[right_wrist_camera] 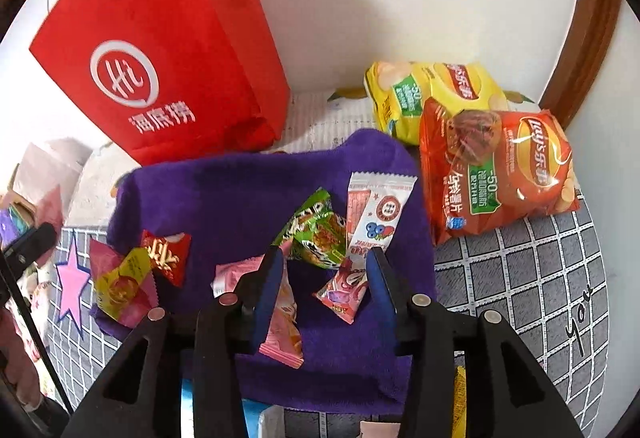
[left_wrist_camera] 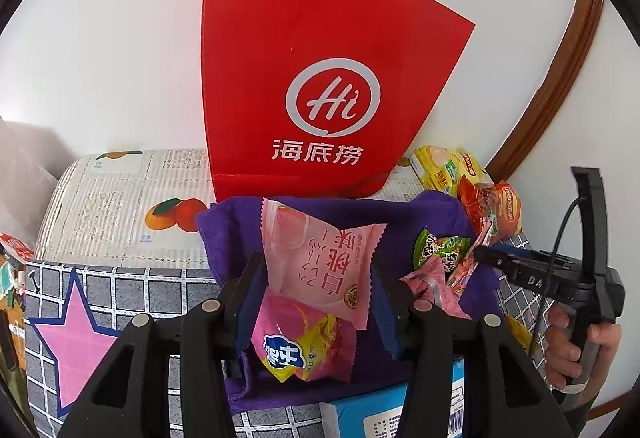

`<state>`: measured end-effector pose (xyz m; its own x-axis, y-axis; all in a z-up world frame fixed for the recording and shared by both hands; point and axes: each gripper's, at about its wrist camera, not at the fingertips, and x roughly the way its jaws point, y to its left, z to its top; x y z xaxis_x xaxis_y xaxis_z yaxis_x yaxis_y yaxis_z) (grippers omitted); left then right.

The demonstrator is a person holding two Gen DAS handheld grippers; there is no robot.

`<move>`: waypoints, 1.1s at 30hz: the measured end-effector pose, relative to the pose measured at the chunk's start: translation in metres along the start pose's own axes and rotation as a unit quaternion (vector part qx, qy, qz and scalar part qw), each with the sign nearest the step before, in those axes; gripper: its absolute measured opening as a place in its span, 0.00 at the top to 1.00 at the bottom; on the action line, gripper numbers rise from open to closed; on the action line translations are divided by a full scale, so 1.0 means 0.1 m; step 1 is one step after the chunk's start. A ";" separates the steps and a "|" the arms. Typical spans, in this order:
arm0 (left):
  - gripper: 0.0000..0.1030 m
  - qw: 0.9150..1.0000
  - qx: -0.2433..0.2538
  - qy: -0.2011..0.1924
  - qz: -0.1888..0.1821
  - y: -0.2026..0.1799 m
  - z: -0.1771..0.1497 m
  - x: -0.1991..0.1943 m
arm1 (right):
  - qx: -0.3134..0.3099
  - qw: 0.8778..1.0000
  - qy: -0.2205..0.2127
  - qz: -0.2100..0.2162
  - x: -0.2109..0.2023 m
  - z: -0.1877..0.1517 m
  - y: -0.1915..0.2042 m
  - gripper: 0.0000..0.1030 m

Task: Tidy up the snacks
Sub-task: 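Lower the pink peach packet onto the towel and open the left tool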

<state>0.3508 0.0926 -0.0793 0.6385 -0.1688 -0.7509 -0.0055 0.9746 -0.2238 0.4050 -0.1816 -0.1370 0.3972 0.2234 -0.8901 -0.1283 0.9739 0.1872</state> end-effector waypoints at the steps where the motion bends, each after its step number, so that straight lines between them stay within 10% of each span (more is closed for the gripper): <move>1: 0.54 1.000 0.000 0.001 -0.001 0.00 0.00 0.01 | 0.002 1.000 -0.004 0.004 -0.03 0.00 -0.01 0.58; 33: 0.48 0.995 0.005 0.098 0.001 -0.05 -0.12 0.53 | -0.036 0.999 -0.029 0.008 -0.21 -0.05 0.22 0.58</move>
<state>0.3756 0.0769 -0.1258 0.4759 -0.1913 -0.8584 0.0013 0.9762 -0.2169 0.3888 -0.1648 -0.1163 0.4461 0.2423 -0.8616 -0.1994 0.9654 0.1682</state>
